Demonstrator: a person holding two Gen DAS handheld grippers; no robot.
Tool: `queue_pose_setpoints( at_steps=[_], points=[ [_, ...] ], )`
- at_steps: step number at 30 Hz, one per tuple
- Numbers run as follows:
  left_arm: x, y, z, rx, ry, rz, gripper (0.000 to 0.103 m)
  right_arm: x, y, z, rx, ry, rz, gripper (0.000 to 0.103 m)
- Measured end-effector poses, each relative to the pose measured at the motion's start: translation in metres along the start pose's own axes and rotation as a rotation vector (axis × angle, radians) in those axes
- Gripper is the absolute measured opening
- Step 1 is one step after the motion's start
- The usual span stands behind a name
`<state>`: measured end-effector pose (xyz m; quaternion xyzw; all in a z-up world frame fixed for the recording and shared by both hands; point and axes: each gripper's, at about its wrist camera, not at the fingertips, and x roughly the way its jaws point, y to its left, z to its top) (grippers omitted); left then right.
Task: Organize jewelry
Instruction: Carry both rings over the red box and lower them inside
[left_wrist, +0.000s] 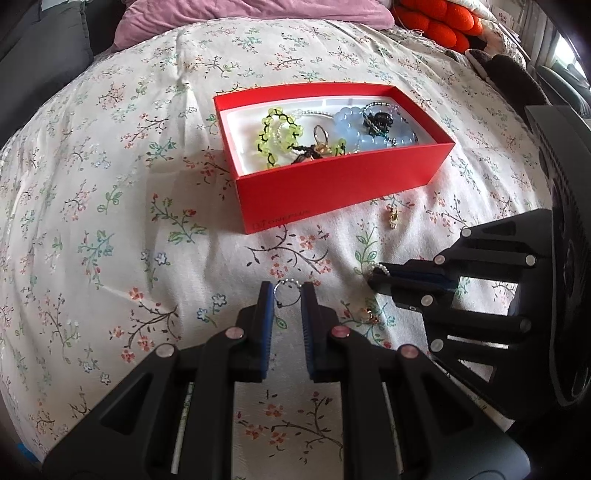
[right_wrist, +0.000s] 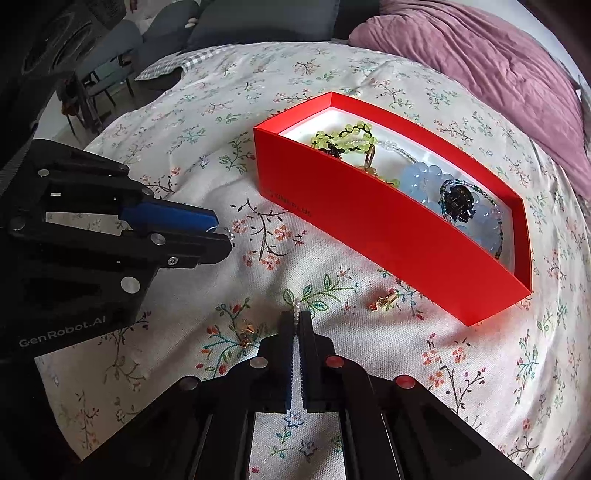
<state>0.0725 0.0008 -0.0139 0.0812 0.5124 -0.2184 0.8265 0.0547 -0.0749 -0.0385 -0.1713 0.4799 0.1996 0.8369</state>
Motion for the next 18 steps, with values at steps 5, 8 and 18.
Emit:
queue_pose_setpoints(
  at_steps=[5, 8, 18],
  points=[
    [-0.004, 0.001, 0.003, -0.011, -0.013, -0.001, 0.016, -0.007, -0.004, 0.0, 0.02, -0.014, -0.005, 0.003],
    [-0.008, 0.003, 0.006, -0.02, -0.027, -0.003, 0.016, -0.014, -0.011, 0.002, 0.042, -0.033, -0.007, 0.003],
    [-0.024, 0.012, 0.025, -0.088, -0.097, -0.01, 0.016, -0.049, -0.04, 0.015, 0.136, -0.117, -0.026, 0.003]
  ],
)
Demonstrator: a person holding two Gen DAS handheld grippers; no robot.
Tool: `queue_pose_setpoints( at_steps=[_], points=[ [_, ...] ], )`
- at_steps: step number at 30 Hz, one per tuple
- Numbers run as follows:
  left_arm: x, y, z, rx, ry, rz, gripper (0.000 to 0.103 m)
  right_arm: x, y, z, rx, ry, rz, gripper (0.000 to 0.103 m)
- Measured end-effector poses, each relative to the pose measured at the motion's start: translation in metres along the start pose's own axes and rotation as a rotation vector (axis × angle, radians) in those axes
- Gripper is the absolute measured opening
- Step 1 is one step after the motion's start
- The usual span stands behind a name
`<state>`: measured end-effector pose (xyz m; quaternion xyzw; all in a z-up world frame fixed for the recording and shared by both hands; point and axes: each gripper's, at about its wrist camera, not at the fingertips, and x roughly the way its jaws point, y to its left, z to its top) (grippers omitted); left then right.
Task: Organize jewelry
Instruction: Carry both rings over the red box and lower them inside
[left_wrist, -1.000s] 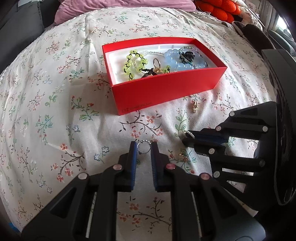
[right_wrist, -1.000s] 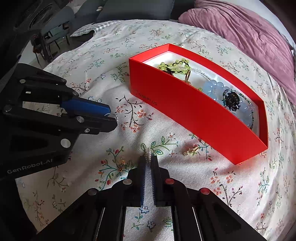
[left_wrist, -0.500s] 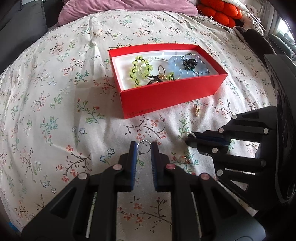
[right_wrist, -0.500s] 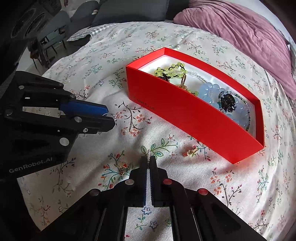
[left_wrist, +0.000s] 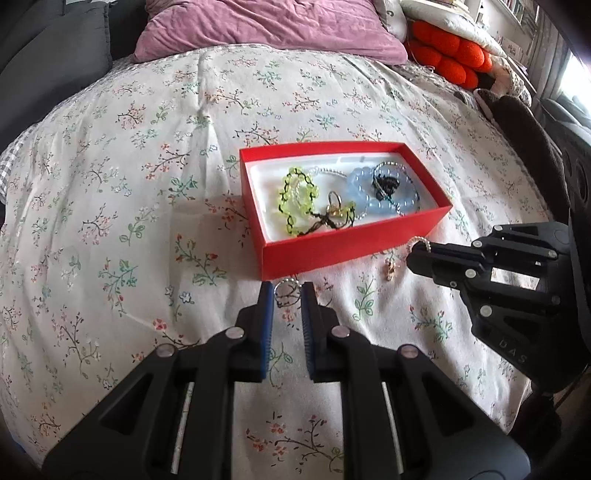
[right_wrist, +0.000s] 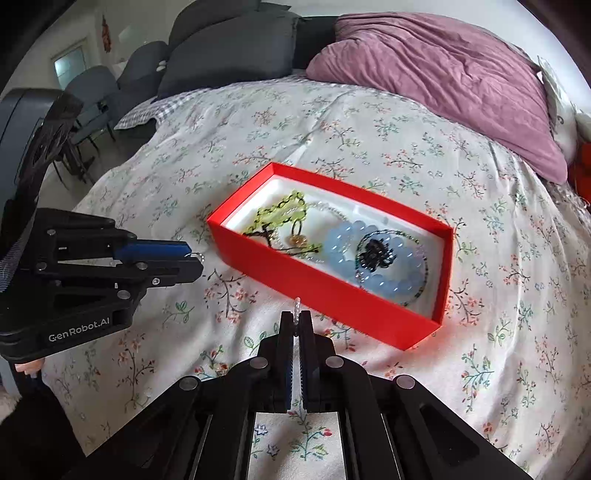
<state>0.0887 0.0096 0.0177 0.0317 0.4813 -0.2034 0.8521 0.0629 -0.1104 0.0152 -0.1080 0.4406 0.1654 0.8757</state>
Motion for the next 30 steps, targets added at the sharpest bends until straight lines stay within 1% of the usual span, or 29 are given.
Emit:
queue_pose_setpoints(
  at_steps=[7, 12, 17, 20, 24, 30],
  points=[
    [-0.009, -0.001, 0.023, -0.079, -0.056, -0.029, 0.016, -0.014, -0.028, 0.018, 0.108, -0.008, -0.048, 0.003],
    [-0.002, -0.006, 0.041, -0.143, -0.076, -0.069, 0.016, -0.017, -0.046, 0.028, 0.221, 0.021, -0.076, 0.003],
    [0.009, -0.013, 0.057, -0.197, -0.089, -0.101, 0.016, -0.012, -0.06, 0.033, 0.32, 0.044, -0.059, 0.003],
    [0.019, -0.014, 0.064, -0.228, -0.087, -0.118, 0.016, -0.007, -0.065, 0.035, 0.352, 0.049, -0.051, 0.003],
    [0.036, -0.011, 0.069, -0.275, -0.059, -0.132, 0.016, 0.001, -0.072, 0.035, 0.387, 0.063, -0.047, 0.003],
    [0.05, -0.012, 0.071, -0.282, -0.035, -0.121, 0.016, 0.014, -0.085, 0.032, 0.417, 0.097, -0.048, 0.003]
  ],
)
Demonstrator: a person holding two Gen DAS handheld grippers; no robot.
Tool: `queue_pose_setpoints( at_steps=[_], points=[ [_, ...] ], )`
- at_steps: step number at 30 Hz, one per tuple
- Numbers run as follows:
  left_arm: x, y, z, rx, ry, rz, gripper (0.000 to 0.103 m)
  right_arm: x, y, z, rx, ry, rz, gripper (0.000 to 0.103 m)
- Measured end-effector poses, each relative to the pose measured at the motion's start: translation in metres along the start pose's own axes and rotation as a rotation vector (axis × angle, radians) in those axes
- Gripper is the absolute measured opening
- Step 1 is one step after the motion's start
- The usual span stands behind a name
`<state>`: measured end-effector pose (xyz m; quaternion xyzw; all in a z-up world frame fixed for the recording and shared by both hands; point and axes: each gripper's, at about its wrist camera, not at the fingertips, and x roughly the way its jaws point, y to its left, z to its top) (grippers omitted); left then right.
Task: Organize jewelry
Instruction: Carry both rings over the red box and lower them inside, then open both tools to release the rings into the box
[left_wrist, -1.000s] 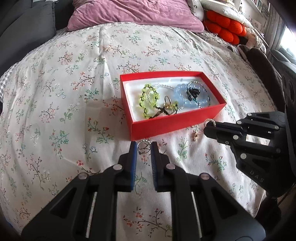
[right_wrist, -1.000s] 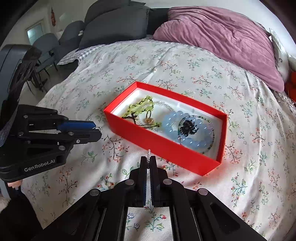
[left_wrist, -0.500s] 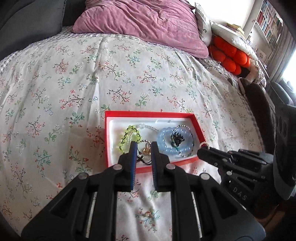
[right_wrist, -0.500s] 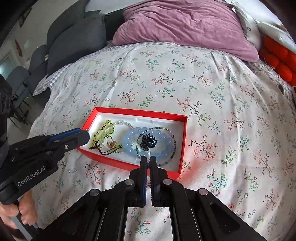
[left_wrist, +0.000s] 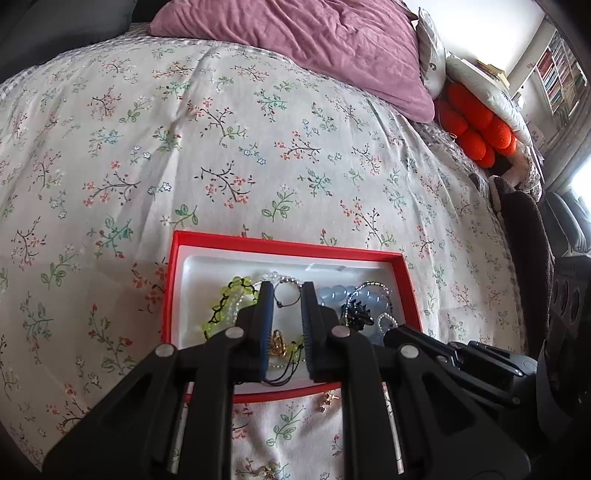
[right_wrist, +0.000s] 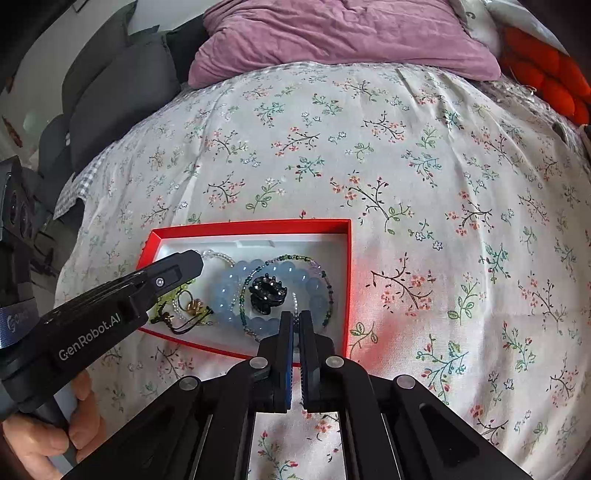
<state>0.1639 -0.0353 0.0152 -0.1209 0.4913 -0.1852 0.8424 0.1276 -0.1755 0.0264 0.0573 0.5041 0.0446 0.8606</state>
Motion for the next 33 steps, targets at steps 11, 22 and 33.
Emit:
queue_pose_setpoints(
  at_steps=[11, 22, 33],
  points=[
    [-0.003, -0.002, 0.002, -0.005, 0.0, 0.007, 0.023, -0.009, -0.001, 0.005, 0.007, -0.009, 0.033, 0.016],
    [-0.037, 0.004, -0.005, 0.037, -0.041, 0.058, 0.066, -0.033, -0.016, -0.001, 0.001, -0.028, 0.015, 0.022],
    [-0.051, 0.03, -0.037, 0.055, 0.007, 0.143, 0.084, -0.048, -0.035, -0.014, -0.011, -0.044, -0.009, 0.069]
  ],
)
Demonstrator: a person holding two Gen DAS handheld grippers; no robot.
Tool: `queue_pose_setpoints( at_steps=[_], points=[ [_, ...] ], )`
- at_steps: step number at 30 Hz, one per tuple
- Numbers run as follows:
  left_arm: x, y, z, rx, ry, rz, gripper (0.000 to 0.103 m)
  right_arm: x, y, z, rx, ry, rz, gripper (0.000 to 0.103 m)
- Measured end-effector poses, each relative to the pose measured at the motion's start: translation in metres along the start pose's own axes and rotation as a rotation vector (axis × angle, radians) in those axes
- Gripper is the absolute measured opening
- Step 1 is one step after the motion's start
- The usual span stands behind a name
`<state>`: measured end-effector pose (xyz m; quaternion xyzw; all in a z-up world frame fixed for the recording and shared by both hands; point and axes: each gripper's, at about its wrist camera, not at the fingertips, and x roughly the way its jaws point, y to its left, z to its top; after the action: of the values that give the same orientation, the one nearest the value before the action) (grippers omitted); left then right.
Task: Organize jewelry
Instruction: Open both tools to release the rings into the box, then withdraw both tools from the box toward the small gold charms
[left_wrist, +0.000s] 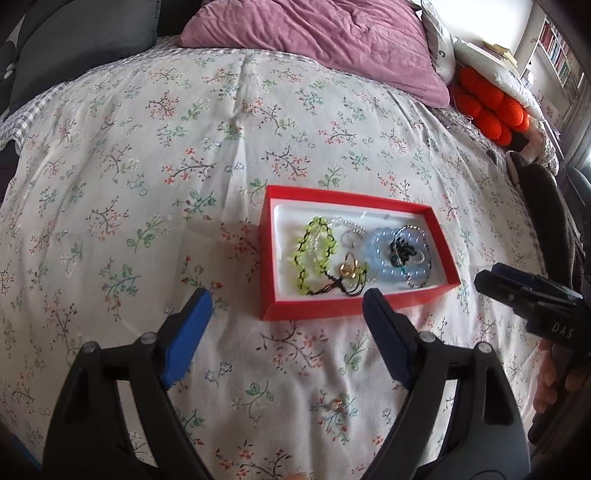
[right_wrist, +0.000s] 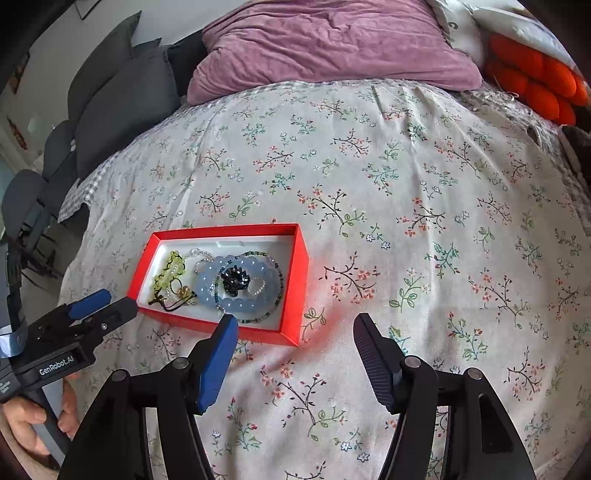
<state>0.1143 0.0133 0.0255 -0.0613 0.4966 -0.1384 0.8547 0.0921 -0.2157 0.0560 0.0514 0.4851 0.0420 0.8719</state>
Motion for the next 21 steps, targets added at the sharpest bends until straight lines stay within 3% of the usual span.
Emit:
queue_pose_setpoints(
  at_steps=[7, 17, 21],
  points=[
    [-0.001, 0.005, -0.026, 0.031, 0.041, 0.007, 0.095, 0.006, -0.001, -0.012, -0.029, 0.018, -0.044, 0.079],
    [0.011, -0.009, -0.075, 0.194, 0.105, -0.02, 0.096, 0.035, 0.023, -0.053, -0.175, 0.122, -0.067, 0.082],
    [0.016, -0.018, -0.092, 0.262, 0.111, -0.049, 0.096, 0.044, 0.031, -0.069, -0.234, 0.124, -0.076, 0.082]
  ],
)
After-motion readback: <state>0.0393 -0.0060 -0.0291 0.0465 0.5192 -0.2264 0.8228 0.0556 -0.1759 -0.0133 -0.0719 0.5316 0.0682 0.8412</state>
